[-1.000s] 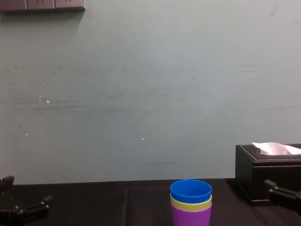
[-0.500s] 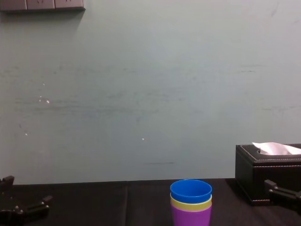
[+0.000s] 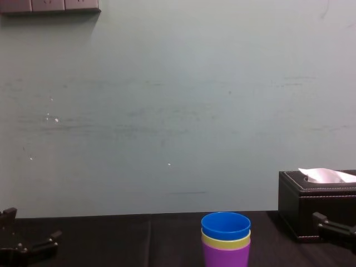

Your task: Stack the three plastic cups sequentially using one hand.

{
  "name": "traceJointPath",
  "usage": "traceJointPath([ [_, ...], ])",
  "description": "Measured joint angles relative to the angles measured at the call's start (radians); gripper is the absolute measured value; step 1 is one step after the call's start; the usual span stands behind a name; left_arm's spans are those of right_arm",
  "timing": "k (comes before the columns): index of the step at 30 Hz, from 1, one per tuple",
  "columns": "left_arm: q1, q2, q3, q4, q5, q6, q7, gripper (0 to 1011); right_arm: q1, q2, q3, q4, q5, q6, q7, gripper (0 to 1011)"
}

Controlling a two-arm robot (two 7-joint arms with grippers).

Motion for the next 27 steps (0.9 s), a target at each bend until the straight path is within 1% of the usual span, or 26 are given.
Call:
traceJointPath([
  [27, 0.000, 0.000, 0.000, 0.000, 0.000, 0.000, 0.000, 1011, 0.000, 0.000, 0.000, 0.000, 0.000, 0.000, 0.000, 1003],
])
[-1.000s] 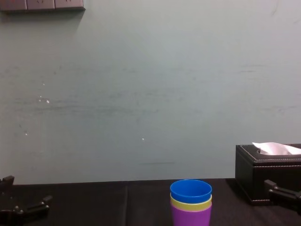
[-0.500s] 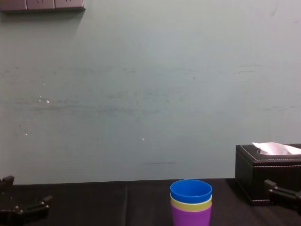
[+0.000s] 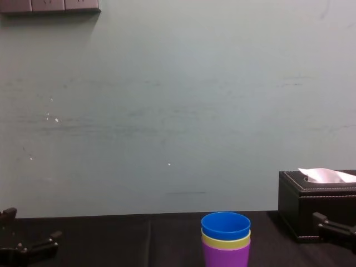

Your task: Stack the three plastic cups sequentially using one hand.

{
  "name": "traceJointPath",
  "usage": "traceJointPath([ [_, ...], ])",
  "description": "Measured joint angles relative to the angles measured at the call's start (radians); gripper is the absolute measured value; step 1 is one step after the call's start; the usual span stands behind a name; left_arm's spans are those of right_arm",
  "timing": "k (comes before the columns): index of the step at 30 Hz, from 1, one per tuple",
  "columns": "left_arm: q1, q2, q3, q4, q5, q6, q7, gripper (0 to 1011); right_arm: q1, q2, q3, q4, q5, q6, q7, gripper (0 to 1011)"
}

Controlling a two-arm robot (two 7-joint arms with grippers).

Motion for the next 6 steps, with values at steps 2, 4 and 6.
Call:
traceJointPath([
  [2, 0.000, 0.000, 0.000, 0.000, 0.000, 0.000, 0.000, 1011, 0.000, 0.000, 0.000, 0.000, 0.000, 0.000, 0.000, 1003],
  [4, 0.000, 0.000, 0.000, 0.000, 0.000, 0.000, 0.000, 1011, 0.000, 0.000, 0.000, 0.000, 0.000, 0.000, 0.000, 1004],
  [6, 0.000, 0.000, 0.000, 0.000, 0.000, 0.000, 0.000, 1011, 0.000, 0.000, 0.000, 0.000, 0.000, 0.000, 0.000, 1003],
])
